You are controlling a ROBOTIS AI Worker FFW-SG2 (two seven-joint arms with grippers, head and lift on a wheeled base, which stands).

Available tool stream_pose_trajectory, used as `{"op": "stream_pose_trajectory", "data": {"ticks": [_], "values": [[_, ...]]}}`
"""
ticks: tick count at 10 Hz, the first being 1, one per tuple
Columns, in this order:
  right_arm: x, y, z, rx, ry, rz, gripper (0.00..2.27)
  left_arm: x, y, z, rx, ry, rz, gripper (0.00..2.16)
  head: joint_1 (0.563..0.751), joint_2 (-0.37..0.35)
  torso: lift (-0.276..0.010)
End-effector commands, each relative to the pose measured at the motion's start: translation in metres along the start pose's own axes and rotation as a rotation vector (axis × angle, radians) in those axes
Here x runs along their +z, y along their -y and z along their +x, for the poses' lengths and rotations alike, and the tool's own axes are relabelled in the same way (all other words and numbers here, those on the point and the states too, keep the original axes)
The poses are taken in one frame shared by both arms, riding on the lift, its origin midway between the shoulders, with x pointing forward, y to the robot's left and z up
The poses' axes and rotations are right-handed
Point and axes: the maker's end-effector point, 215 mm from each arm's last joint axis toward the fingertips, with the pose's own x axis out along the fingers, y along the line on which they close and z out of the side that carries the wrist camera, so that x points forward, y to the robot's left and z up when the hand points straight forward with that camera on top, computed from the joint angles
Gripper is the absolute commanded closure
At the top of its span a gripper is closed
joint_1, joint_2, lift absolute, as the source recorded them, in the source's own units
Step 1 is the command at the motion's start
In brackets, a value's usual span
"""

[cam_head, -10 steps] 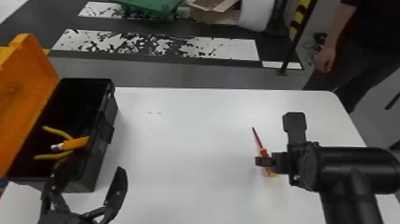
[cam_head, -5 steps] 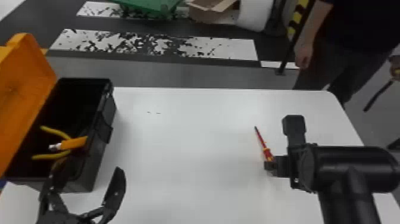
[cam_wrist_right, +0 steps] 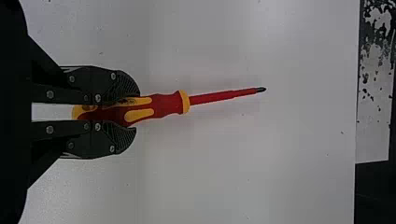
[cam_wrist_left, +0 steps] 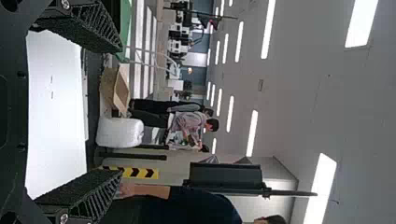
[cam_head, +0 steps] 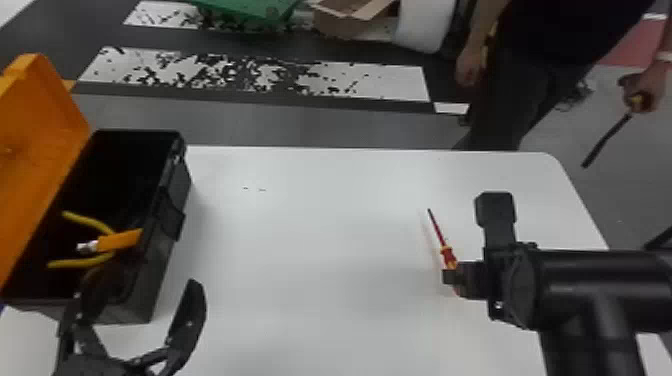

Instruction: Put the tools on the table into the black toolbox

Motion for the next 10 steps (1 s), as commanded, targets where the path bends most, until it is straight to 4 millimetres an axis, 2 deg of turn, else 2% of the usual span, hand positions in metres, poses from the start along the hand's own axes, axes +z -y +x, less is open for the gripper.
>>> {"op": "stream_pose_trajectory", "data": {"ticks": [1,3,6,10], "values": [[0.006,-0.005,-0.013,0.011,0.042,-0.005,2.26,0.007,0.001,0.003,-0.003,0.017,0.0,0.07,0.695,-0.052,-0.075],[0.006,-0.017,-0.027,0.043,0.1,-0.021,2.26,0.014,0.009,0.008,-0.028,0.031,-0.004,0.07,0.695,-0.042,-0.075],[0.011,-0.037,-0.042,0.095,0.207,-0.046,2.26,0.009,0.028,0.021,-0.101,-0.021,-0.081,0.07,0.695,-0.041,-0.075],[0.01,-0.069,-0.08,0.169,0.313,-0.078,2.26,-0.01,0.06,0.041,-0.201,-0.164,-0.186,0.08,0.695,-0.044,-0.075]]}}
